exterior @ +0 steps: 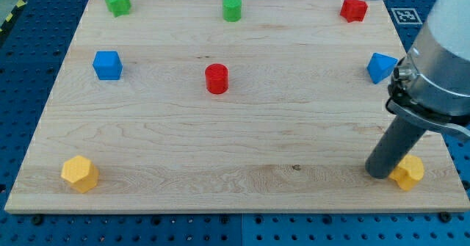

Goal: Slide the red circle to the bottom center of the board

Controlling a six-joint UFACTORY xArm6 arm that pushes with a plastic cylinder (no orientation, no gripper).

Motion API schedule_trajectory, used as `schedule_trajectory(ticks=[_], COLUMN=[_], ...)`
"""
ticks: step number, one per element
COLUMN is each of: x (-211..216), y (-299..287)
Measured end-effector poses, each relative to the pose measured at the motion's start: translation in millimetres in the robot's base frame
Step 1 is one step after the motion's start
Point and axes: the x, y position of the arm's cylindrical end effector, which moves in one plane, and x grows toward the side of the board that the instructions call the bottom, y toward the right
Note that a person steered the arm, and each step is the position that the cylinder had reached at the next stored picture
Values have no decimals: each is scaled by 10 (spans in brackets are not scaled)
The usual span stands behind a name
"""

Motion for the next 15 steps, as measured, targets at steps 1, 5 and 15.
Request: schedule_trajectory(ticks=[1,5,15], x=[0,-1724,-1752], y=[69,-512,-2156])
